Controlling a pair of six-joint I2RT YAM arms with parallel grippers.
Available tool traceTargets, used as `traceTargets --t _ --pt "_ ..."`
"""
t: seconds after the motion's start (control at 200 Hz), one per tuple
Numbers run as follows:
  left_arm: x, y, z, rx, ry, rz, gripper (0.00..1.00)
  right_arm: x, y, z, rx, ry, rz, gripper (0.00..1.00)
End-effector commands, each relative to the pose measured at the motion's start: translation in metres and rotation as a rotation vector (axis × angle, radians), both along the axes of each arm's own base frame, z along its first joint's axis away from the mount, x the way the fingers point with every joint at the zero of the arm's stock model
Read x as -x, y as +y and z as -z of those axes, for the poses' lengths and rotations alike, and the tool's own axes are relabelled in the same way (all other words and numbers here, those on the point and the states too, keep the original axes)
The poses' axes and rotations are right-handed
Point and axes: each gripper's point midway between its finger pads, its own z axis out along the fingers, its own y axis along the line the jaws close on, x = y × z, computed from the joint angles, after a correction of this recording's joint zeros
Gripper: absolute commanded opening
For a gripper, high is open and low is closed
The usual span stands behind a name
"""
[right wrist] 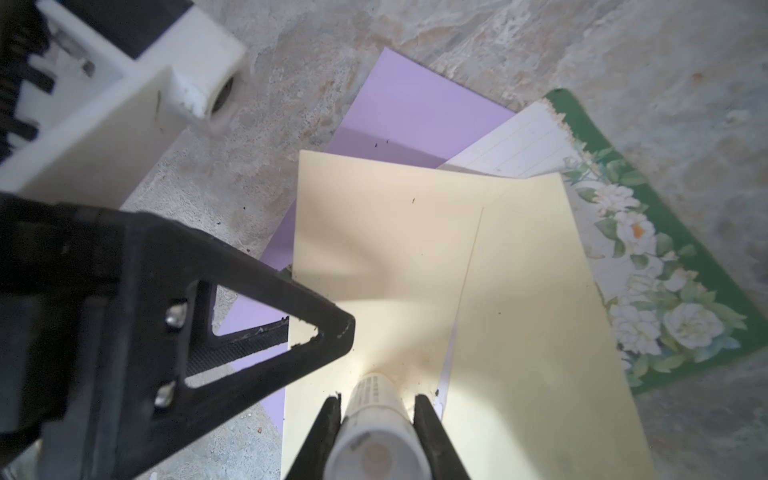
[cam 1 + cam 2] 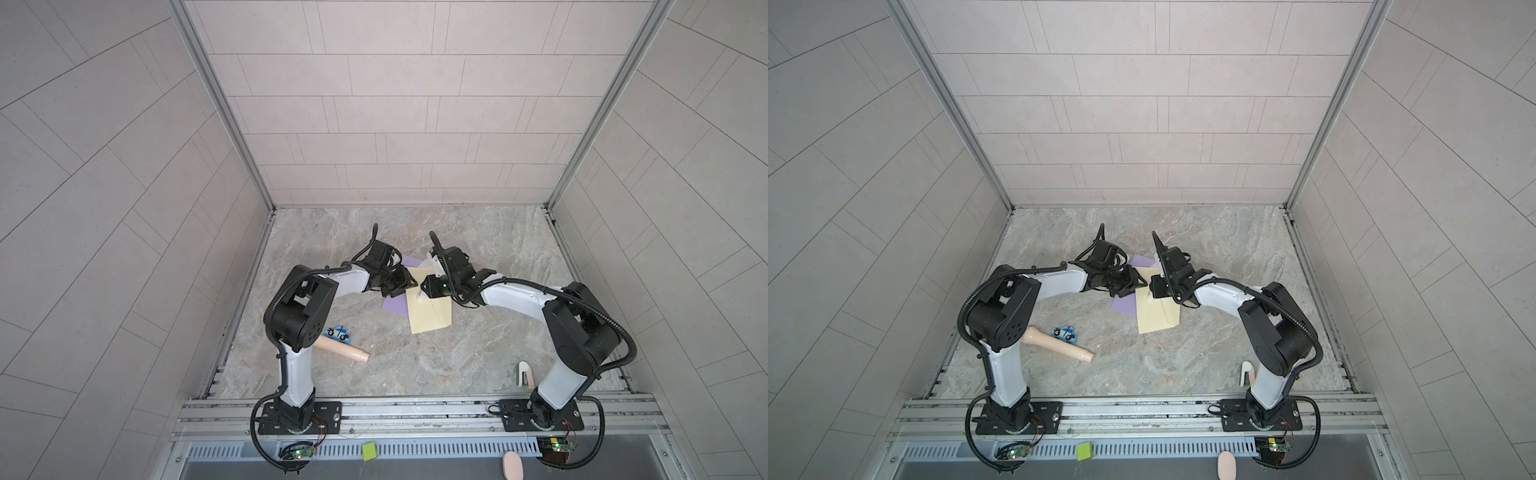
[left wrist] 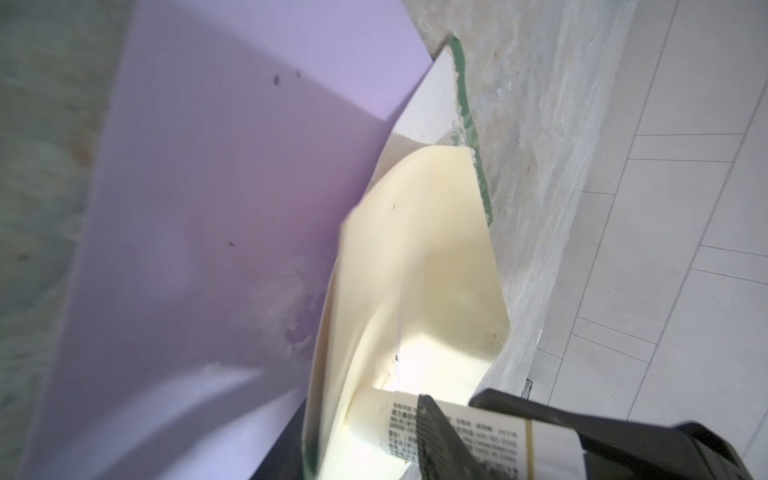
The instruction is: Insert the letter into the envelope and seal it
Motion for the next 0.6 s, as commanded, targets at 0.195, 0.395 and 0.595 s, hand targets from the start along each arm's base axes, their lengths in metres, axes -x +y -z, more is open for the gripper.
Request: traceTargets --t 0.195,0.395,0.595 --pt "0.031 -0.01 -0.012 0.02 -0.027 0.133 0.45 0.009 -0.021 0.035 -0.003 0.12 0.084 0.0" --pt "0.031 0.001 0.006 -0.075 -0.007 0.099 0.19 0.01 -0.025 0.032 0.048 0.095 0.074 0.0" --pt "0.031 0.005 0.019 -0.117 0.022 0.08 0.08 0.021 -0.021 0.031 0.184 0.039 -0.001 0.0"
